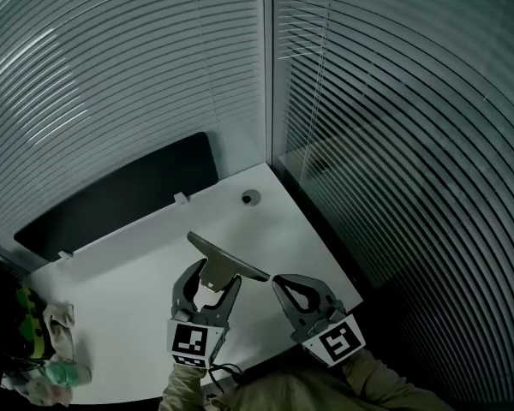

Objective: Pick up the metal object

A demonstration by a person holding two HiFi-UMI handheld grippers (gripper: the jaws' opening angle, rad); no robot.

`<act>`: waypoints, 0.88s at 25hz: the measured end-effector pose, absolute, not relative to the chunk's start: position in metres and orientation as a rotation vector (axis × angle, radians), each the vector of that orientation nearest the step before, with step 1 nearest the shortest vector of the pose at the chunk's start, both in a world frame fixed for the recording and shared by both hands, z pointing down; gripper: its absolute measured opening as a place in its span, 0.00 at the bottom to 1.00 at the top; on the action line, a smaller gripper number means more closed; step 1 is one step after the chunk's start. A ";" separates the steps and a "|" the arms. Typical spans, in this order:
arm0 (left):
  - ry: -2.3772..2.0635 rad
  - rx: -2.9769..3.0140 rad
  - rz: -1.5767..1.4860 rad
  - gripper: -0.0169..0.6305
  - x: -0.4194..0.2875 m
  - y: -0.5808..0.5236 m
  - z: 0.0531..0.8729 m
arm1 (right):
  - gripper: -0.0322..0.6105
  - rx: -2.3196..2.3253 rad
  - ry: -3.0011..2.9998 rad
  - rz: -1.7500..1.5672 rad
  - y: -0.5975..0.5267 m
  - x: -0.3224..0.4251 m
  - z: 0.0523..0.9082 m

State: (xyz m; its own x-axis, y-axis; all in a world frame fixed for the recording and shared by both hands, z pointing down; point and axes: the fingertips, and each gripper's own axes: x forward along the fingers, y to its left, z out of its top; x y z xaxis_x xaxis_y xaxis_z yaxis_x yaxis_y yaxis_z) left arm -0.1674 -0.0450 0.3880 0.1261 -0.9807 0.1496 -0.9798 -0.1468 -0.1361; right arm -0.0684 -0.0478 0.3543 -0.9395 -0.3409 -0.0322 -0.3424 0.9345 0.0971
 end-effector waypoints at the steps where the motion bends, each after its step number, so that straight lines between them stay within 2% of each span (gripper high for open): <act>1: 2.035 -2.341 -0.323 0.48 -0.166 -0.039 0.385 | 0.06 -0.535 3.066 0.160 -0.046 -0.070 0.352; 22: 2.027 -2.280 -0.281 0.48 -0.156 0.017 0.365 | 0.06 -0.526 3.046 0.213 -0.009 -0.066 0.332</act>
State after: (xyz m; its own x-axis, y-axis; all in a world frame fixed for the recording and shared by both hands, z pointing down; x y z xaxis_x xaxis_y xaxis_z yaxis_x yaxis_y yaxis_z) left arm -0.1561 0.0171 0.3650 0.1091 -0.9904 0.0849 -0.9761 -0.1229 -0.1791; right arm -0.0657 -0.0087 0.3316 -0.9415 -0.3304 -0.0663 -0.3365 0.9330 0.1277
